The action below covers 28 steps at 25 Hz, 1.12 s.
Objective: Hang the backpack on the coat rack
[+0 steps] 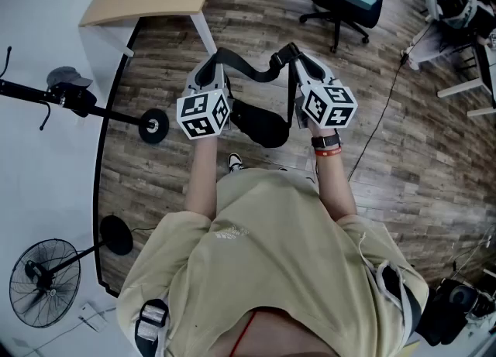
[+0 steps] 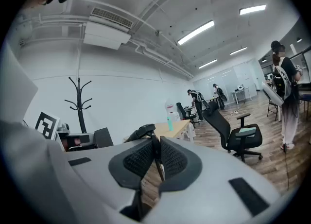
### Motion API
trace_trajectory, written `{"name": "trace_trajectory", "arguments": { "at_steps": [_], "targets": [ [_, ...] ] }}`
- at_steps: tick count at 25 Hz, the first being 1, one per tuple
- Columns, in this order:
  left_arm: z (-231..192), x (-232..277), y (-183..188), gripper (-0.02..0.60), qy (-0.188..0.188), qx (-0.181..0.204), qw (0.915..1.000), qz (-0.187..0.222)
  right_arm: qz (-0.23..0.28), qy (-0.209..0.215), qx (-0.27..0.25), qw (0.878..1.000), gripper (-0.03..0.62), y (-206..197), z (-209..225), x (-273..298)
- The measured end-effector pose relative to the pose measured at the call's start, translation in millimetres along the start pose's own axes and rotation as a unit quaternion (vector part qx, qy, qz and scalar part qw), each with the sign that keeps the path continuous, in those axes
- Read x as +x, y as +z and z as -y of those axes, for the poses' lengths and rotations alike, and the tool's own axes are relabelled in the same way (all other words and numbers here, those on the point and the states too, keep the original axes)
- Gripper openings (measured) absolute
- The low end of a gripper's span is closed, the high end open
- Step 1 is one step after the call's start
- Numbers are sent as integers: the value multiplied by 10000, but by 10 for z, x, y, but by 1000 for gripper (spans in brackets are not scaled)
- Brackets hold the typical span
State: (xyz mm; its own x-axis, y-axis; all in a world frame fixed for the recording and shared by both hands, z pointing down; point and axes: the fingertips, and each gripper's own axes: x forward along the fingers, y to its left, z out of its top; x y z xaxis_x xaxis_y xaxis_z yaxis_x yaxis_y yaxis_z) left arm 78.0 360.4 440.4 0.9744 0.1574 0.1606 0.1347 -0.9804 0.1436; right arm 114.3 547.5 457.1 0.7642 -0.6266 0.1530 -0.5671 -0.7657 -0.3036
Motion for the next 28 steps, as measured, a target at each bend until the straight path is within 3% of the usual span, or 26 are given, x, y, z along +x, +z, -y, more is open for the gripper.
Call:
{"name": "trace_trajectory", "arguments": {
  "at_steps": [14,21,28],
  "targets": [
    [-693,-59,-61,25,109,-58,9998,-128,-203,129,11,9997,48,-189,-560,556],
    [-1308,-124,44,25,261,26,9995,-154,-234,218,359,9988,48,-237,-976,1051],
    [-2186,-347,123,25,430,-136,9989,-160,-325,451,416,9976,49,-354,-1724,1742]
  ]
}}
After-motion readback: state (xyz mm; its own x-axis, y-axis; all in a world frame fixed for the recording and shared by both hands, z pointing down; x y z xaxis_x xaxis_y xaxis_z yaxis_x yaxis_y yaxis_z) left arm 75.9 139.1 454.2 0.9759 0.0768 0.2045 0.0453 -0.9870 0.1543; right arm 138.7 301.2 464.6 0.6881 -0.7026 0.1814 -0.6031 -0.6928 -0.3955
